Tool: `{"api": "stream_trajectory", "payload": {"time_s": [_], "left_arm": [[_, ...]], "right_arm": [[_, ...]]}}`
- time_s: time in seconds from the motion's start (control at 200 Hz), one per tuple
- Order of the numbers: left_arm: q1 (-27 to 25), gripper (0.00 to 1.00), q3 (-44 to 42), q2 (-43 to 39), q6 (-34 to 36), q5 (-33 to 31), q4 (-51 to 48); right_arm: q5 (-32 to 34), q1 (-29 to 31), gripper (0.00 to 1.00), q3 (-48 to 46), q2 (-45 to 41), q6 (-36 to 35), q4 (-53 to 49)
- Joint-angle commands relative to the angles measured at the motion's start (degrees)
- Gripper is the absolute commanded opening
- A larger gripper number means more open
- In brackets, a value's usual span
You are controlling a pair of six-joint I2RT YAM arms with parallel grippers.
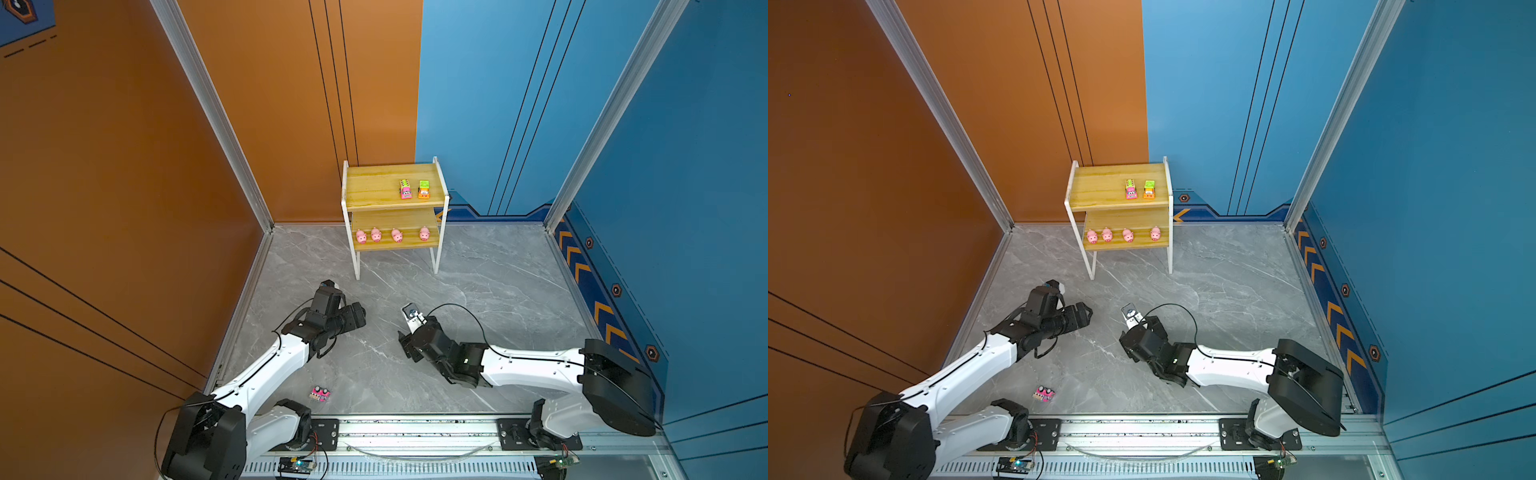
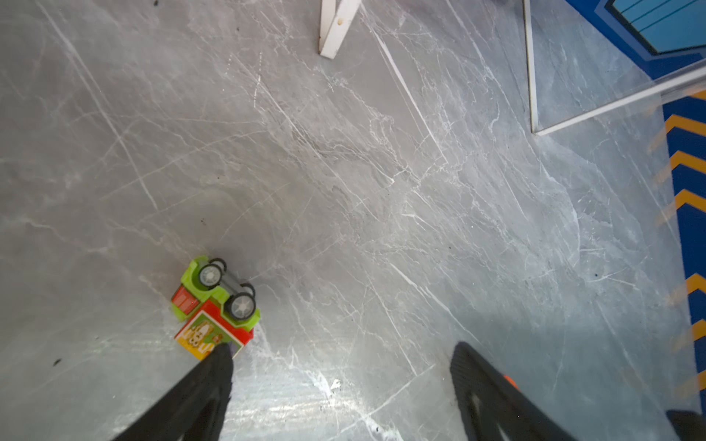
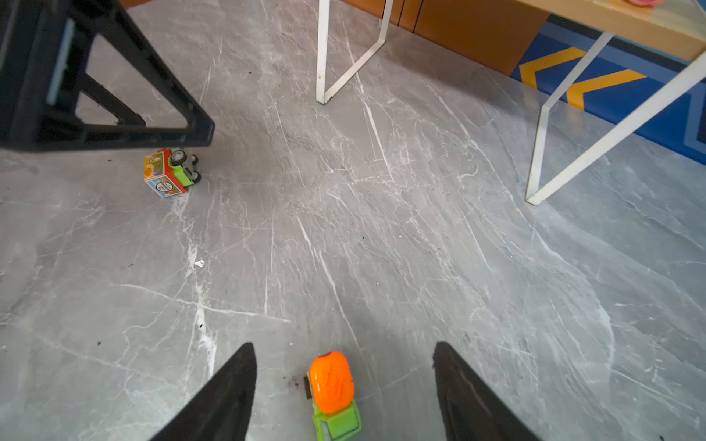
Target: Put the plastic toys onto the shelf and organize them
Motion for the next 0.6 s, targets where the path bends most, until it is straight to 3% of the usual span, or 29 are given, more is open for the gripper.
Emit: {"api": "stream_trajectory", "payload": {"time_s": [0.0, 0.125, 0.26, 0.596], "left_arm": [[-3.35, 0.92, 3.21, -0.71, 3.88, -3.15, -2.98], [-7.40, 0.93, 9.58, -0.30, 7.51, -4.72, -8.91], [-9.87, 0.94, 17.85, -0.07, 11.35, -4.99, -16.92], [-6.42, 0.96, 28.87, -0.22, 17.68, 1.40, -24.78]], "right_arm": [[-11.17, -1.89, 0.73, -4.93, -1.47, -3.51, 4.02], [-16.99, -4.85, 0.70, -9.47, -2.60, -3.02, 9.29], [-18.36, -5.87, 0.67, -10.53, -1.77, -4.12, 10.31], [-21.58, -7.14, 0.63, -9.63, 3.85, -5.62, 12.67]]}}
